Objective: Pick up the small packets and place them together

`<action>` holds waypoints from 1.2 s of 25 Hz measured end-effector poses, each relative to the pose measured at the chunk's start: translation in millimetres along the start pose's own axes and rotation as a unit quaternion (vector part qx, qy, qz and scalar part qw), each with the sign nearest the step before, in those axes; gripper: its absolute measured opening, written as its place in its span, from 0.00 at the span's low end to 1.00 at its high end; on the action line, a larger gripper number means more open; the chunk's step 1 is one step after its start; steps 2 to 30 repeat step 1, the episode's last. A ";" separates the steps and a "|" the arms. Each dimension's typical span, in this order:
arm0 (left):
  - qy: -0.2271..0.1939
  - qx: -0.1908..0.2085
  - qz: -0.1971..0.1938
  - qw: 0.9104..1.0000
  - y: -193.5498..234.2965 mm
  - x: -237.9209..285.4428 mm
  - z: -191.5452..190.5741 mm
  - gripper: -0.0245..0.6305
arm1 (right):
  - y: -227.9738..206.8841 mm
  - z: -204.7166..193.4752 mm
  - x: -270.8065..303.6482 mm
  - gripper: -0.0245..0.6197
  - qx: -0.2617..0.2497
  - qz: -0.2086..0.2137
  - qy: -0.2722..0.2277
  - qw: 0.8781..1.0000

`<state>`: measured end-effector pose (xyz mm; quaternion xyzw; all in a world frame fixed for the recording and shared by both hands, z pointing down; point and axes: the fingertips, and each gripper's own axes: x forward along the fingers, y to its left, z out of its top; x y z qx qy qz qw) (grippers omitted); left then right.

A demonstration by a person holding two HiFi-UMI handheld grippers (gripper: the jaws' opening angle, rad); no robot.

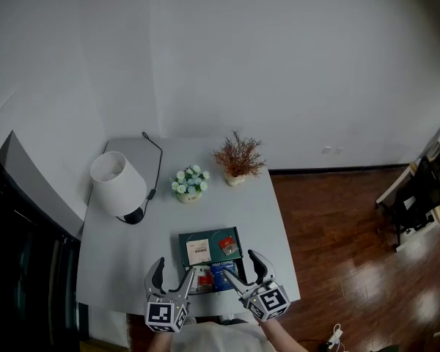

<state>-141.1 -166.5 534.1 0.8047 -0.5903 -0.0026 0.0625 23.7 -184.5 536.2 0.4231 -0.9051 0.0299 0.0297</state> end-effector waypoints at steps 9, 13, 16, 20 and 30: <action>0.001 0.000 0.000 1.000 -0.1 0.3 -0.7 0.54 | -0.3 -0.2 -1.0 0.61 0.000 0.000 0.000 1.000; 0.001 0.000 0.000 1.000 -0.1 0.3 -0.7 0.54 | -0.3 -0.2 -1.0 0.61 0.000 0.000 0.000 1.000; 0.001 0.000 0.000 1.000 -0.1 0.3 -0.7 0.54 | -0.3 -0.2 -1.0 0.61 0.000 0.000 0.000 1.000; 0.001 0.000 0.000 1.000 -0.1 0.3 -0.7 0.54 | -0.3 -0.2 -1.0 0.61 0.000 0.000 0.000 1.000; 0.001 0.000 0.000 1.000 -0.1 0.3 -0.7 0.54 | -0.3 -0.2 -1.0 0.61 0.000 0.000 0.000 1.000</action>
